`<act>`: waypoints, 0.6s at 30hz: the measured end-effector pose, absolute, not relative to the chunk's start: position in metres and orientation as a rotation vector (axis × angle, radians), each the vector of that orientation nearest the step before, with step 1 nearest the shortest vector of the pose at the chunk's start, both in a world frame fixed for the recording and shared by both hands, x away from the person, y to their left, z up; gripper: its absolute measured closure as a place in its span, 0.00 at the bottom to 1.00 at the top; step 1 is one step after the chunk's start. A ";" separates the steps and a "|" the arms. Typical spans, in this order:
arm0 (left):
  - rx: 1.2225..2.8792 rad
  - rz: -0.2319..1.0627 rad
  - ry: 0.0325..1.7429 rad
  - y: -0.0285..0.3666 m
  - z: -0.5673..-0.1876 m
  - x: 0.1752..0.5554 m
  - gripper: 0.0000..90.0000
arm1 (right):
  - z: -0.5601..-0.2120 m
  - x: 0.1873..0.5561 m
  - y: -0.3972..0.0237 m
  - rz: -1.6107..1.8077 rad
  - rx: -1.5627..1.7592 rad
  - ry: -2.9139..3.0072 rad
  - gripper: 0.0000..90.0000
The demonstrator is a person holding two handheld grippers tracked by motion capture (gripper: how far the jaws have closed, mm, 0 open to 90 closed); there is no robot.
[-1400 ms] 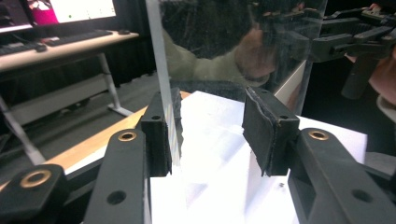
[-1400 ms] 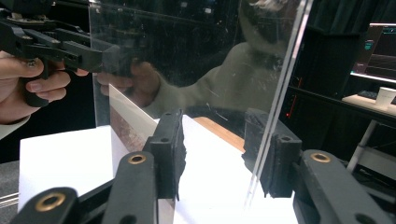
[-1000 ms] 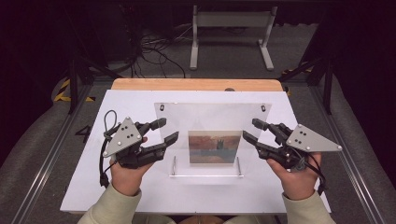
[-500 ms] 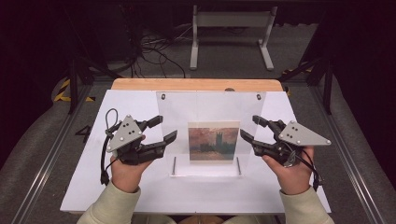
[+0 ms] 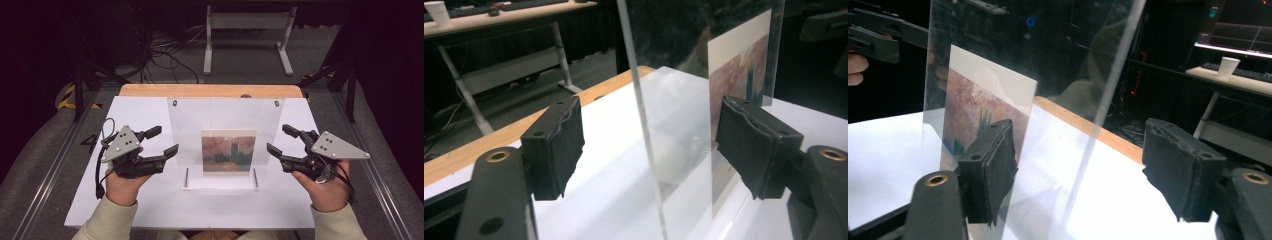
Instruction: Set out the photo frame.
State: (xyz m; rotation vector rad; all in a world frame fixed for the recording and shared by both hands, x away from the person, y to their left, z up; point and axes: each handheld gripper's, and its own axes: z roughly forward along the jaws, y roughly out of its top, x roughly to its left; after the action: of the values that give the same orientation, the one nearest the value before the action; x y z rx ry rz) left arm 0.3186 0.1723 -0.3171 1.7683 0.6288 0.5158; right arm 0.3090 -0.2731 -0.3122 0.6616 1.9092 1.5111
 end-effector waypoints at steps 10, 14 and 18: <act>1.784 0.506 0.722 0.207 -0.341 0.318 0.24 | -0.317 0.307 -0.308 1.482 0.747 1.893 0.25; 1.789 0.494 0.754 0.222 -0.358 0.322 0.21 | -0.324 0.307 -0.321 1.465 0.781 1.890 0.24; 1.794 0.500 0.808 0.232 -0.374 0.326 0.19 | -0.334 0.309 -0.331 1.447 0.811 1.906 0.24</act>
State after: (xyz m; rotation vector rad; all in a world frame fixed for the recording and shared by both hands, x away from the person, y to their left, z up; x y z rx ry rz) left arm 0.3264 0.2323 -0.3741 1.7940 0.8077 0.5003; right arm 0.3086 -0.3308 -0.3340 0.8107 1.9056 1.4470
